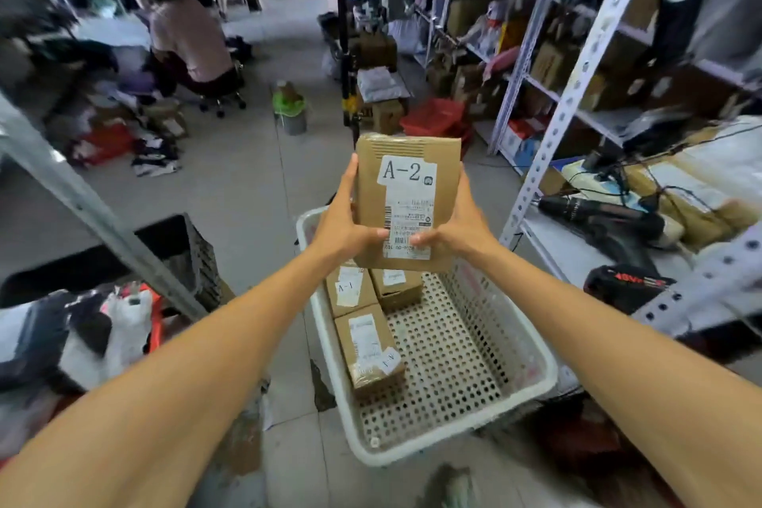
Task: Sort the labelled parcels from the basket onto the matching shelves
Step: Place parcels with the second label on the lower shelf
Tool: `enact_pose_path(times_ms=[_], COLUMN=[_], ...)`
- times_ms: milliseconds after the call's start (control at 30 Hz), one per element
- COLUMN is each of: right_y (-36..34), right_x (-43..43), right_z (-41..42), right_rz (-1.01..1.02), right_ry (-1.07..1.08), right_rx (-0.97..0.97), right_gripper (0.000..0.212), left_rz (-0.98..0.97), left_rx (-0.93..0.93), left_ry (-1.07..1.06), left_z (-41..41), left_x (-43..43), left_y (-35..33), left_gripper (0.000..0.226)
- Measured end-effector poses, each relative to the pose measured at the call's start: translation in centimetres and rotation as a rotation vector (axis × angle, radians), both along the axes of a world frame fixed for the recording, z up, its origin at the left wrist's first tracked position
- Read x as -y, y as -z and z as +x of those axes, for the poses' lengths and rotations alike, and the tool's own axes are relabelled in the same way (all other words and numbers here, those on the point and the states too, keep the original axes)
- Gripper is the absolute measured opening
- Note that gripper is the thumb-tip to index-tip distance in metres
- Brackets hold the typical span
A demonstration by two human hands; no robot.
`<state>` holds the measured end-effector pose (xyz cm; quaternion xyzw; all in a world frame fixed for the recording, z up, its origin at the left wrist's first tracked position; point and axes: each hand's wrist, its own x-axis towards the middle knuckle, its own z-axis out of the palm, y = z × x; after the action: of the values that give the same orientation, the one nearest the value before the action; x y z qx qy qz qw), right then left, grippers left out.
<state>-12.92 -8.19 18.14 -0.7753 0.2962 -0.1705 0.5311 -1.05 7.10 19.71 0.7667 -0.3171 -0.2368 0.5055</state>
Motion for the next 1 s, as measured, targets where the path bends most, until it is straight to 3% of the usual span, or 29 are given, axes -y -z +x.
enact_pose_path(times_ms=[533, 800, 1000], right_y=[-7.1, -5.3, -6.7], right_x=[-8.1, -11.1, -11.0], right_z=[-17.2, -32.3, -44.7], right_rz=[-0.108, -0.142, -0.212], right_ry=[0.114, 0.332, 0.518], right_rx=[0.118, 0.124, 0.128], right_gripper=[0.138, 0.134, 0.126], left_rz=[-0.117, -0.125, -0.127], left_rx=[0.082, 0.072, 0.07], left_ry=[0.154, 0.283, 0.517], left_z=[-14.4, -27.8, -37.8], left_x=[-6.1, -5.4, -1.0], left_y=[-6.3, -4.5, -5.3], left_gripper=[0.121, 0.121, 0.12])
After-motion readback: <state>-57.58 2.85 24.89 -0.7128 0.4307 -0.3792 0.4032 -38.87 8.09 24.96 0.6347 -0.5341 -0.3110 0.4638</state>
